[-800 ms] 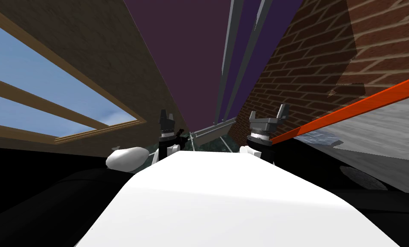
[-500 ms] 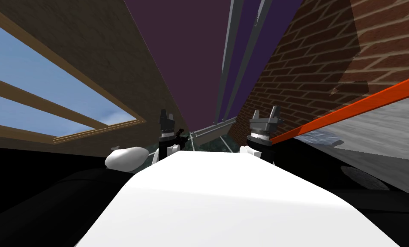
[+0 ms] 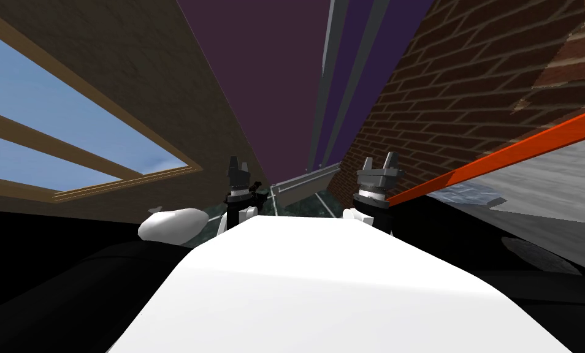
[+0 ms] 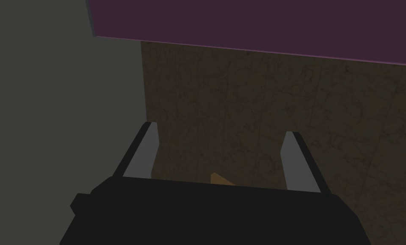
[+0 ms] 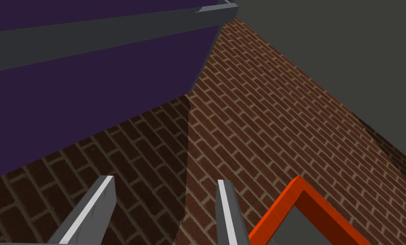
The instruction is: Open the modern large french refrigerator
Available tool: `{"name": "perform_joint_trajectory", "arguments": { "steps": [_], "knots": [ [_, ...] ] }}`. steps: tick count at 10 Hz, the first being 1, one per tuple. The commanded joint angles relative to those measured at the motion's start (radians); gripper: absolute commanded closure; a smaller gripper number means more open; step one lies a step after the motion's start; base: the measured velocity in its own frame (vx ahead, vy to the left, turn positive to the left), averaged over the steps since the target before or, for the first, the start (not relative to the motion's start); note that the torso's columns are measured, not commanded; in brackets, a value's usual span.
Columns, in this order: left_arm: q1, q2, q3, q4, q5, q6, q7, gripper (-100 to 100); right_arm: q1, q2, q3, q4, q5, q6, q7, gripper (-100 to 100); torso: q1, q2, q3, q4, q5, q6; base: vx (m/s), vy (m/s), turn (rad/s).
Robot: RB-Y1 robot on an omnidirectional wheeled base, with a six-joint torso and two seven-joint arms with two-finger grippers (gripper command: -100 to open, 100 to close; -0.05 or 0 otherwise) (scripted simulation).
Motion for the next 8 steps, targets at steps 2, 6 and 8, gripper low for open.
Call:
{"name": "perform_joint_trajectory", "arguments": {
  "steps": [2, 6, 8],
  "knots": [
    [0.000, 0.000, 0.000, 0.000, 0.000, 0.000, 0.000, 0, -0.007, -0.036, 0.000, 0.016, 0.011, -0.001, 0.021, -100, 0.000, 0.148, -0.295, 0.148, 0.000, 0.000, 0.004, 0.003, 0.011],
    [0.000, 0.000, 0.000, 0.000, 0.000, 0.000, 0.000, 0, -0.033, -0.107, 0.000, 0.071, 0.049, -0.007, 0.095, -100, 0.000, 0.194, -0.389, 0.194, 0.000, 0.000, 0.009, 0.016, 0.031],
    [0.000, 0.000, 0.000, 0.000, 0.000, 0.000, 0.000, 0, -0.052, -0.141, 0.000, 0.111, 0.076, -0.011, 0.149, -100, 0.000, 0.194, -0.389, 0.194, 0.000, 0.000, 0.014, 0.022, 0.038]
  ]
}}
